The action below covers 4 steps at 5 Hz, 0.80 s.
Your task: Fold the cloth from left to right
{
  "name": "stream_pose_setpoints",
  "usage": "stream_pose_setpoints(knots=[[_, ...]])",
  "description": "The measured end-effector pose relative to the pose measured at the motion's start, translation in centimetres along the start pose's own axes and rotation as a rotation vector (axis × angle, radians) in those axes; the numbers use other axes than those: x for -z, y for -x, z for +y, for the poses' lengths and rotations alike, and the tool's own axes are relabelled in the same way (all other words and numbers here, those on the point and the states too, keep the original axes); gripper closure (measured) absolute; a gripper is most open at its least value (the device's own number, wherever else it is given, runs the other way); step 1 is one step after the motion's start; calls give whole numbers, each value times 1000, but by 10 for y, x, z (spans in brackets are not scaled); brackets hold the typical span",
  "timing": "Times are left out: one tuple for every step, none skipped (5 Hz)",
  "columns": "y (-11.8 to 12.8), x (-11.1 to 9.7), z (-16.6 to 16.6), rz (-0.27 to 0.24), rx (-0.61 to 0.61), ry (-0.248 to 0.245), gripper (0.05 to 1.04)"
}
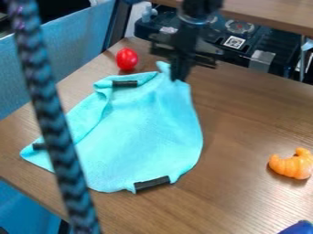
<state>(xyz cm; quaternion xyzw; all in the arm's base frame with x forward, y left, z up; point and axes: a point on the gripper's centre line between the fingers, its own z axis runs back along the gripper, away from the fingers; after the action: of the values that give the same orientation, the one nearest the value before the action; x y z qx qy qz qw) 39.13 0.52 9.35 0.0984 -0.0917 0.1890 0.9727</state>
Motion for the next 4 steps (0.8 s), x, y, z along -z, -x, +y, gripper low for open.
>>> stream_pose_setpoints(knots=[[20,1,27,32,-26,-5,1033],[34,3,56,68,-76,1,1033],[47,-1,85,89,-123,-23,1033],[55,-6,110,84,-123,-72,1033]])
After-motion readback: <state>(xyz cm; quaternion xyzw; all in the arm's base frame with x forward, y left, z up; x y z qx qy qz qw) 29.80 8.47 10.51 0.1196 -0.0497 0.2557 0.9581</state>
